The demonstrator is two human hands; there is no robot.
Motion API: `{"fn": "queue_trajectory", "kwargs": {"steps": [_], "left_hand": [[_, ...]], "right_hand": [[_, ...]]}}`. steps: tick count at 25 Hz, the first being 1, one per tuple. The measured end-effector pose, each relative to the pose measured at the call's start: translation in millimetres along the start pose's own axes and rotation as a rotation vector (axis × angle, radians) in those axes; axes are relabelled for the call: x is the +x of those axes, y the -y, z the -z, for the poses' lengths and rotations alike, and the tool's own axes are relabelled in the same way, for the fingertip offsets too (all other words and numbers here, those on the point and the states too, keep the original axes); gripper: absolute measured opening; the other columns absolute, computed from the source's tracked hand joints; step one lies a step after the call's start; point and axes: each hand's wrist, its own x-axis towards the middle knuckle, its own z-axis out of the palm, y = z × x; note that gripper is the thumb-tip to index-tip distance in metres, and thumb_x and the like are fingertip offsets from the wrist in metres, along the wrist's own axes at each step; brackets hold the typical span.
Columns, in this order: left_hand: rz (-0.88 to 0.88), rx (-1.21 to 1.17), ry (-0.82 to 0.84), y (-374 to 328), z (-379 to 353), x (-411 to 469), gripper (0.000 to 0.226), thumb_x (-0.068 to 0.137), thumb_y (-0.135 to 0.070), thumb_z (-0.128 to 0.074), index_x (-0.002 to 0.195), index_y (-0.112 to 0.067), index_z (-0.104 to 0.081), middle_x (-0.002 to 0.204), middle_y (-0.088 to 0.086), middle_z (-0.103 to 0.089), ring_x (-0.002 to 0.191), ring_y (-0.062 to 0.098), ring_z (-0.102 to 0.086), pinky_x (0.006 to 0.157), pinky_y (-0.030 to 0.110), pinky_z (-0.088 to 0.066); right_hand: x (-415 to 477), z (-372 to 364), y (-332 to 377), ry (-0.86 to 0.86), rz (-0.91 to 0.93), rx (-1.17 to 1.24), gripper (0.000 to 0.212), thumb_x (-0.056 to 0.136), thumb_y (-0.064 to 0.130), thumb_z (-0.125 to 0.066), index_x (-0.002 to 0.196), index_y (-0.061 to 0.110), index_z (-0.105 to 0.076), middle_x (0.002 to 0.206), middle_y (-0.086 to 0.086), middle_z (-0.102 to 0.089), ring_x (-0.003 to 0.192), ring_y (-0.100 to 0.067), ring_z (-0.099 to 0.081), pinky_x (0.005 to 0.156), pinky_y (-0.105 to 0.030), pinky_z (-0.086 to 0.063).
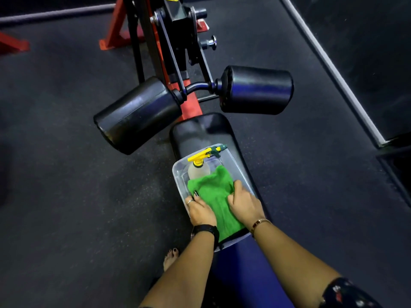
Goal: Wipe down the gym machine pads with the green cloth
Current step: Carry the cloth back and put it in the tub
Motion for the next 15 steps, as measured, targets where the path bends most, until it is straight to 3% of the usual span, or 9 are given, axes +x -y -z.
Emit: {"fn": "queue_trajectory", "kwargs": {"steps": [7, 11, 15], "left_hand": [[0.146, 0.040, -0.011, 10, -34, 33, 0.016, 0.100, -0.019, -0.030, 0.093, -0.005, -0.037, 0.095, 0.032, -0.061, 0.087, 0.043, -0.059, 0.070, 0.039, -0.039], [0.211, 0.112, 0.026, 30, -47, 48, 0.026, 0.099, -0.022, -0.032, 0.108, 0.000, -0.043, 0.103, 0.028, -0.061, 0.093, 0.040, -0.059, 0.072, 0.037, -0.039], [0.276, 0.165, 0.100, 45, -56, 60, 0.027, 0.097, -0.020, -0.034, 0.115, -0.001, -0.042, 0.115, 0.028, -0.057, 0.102, 0.043, -0.056, 0.087, 0.045, -0.045]], "right_hand": [[44, -32, -4, 0.110, -0.092, 0.034, 0.012, 0.091, 0.020, -0.037, 0.099, 0.012, -0.032, 0.114, -0.019, -0.055, 0.101, -0.037, -0.056, 0.070, -0.039, -0.034], [51, -61, -8, 0.171, -0.217, 0.087, 0.017, 0.093, 0.019, -0.035, 0.107, 0.010, -0.035, 0.122, -0.018, -0.053, 0.106, -0.036, -0.054, 0.080, -0.042, -0.041], [56, -77, -15, 0.169, -0.280, 0.067, 0.017, 0.093, 0.013, -0.030, 0.109, 0.010, -0.035, 0.125, -0.019, -0.051, 0.109, -0.036, -0.053, 0.087, -0.044, -0.041]]}}
